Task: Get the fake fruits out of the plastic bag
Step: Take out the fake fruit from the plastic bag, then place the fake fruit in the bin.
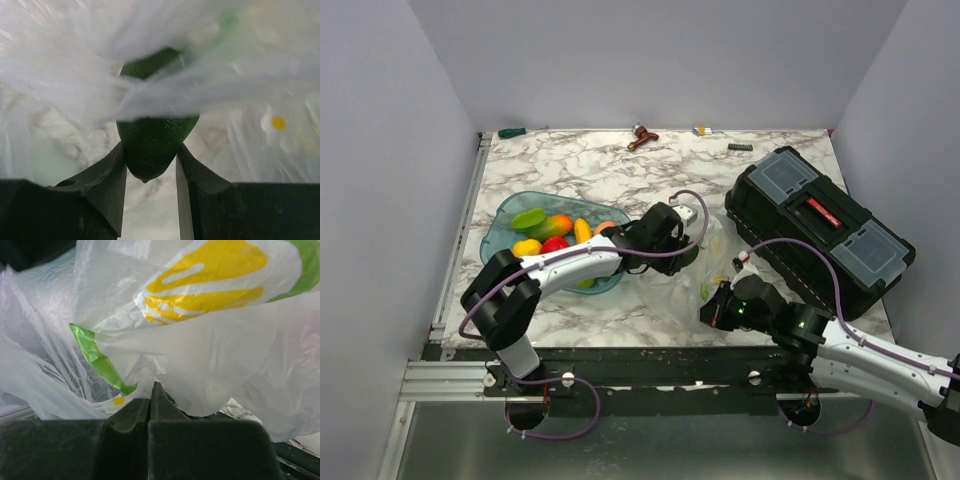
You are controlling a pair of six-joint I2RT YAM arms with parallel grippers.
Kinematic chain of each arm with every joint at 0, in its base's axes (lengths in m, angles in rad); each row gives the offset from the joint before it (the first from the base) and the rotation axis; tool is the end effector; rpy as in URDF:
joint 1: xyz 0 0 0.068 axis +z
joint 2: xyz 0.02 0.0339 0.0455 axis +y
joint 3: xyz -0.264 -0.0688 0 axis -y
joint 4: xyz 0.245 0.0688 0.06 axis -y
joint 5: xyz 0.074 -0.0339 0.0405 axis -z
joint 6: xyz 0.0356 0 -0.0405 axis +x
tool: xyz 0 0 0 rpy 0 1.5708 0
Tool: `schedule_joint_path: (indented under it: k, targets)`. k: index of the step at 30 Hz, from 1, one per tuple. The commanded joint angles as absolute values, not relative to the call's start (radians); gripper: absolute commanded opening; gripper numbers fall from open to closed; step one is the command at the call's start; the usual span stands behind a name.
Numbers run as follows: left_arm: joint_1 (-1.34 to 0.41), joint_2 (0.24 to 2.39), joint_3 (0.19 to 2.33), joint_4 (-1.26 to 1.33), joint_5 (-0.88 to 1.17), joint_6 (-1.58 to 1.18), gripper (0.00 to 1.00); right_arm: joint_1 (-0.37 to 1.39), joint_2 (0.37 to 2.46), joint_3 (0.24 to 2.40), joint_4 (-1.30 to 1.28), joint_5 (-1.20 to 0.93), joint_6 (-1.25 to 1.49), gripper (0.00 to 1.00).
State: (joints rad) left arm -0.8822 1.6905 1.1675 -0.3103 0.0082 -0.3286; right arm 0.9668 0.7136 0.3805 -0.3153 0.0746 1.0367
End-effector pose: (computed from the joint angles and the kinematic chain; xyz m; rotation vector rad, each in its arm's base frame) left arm 0.2333 -0.2839 0.2241 0.6824 2.3876 -0.5544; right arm 0.0924 0.1292 0.1968 0.1291 2.4114 0.9622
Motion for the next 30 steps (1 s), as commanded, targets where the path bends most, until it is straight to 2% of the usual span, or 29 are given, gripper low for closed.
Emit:
schedule_joint_path:
  k: [1,7,14,17,22,24,30]
  targets:
    - [-0.884,1.597,1.081,-0.26,0.263,-0.38,0.03,0.967,0.689,0.414,-0.37,0.129,1.021,0.01]
    - [-0.884,1.407,0.966,-0.236,0.371,-0.42,0.02,0.966,0.655,0.425,-0.395,0.165,1.02,0.01]
    - [-0.797,1.138,0.969,-0.306,0.344,-0.433,0.0,0.966,0.647,0.407,-0.403,0.175,1.026,0.01]
    - [-0.735,1.064,1.004,-0.392,0.234,-0.421,0.0,0.966,0.652,0.397,-0.393,0.168,1.034,0.01]
    - [-0.644,0.973,0.995,-0.533,-0.171,-0.456,0.0,0.967,0.648,0.404,-0.396,0.176,1.034,0.01]
    - [-0.59,0.956,0.958,-0.554,-0.27,-0.494,0.0,0.967,0.647,0.412,-0.396,0.18,1.029,0.01]
    - [-0.415,1.021,0.877,-0.584,-0.318,-0.566,0.0,0.966,0.664,0.448,-0.416,0.19,1.009,0.01]
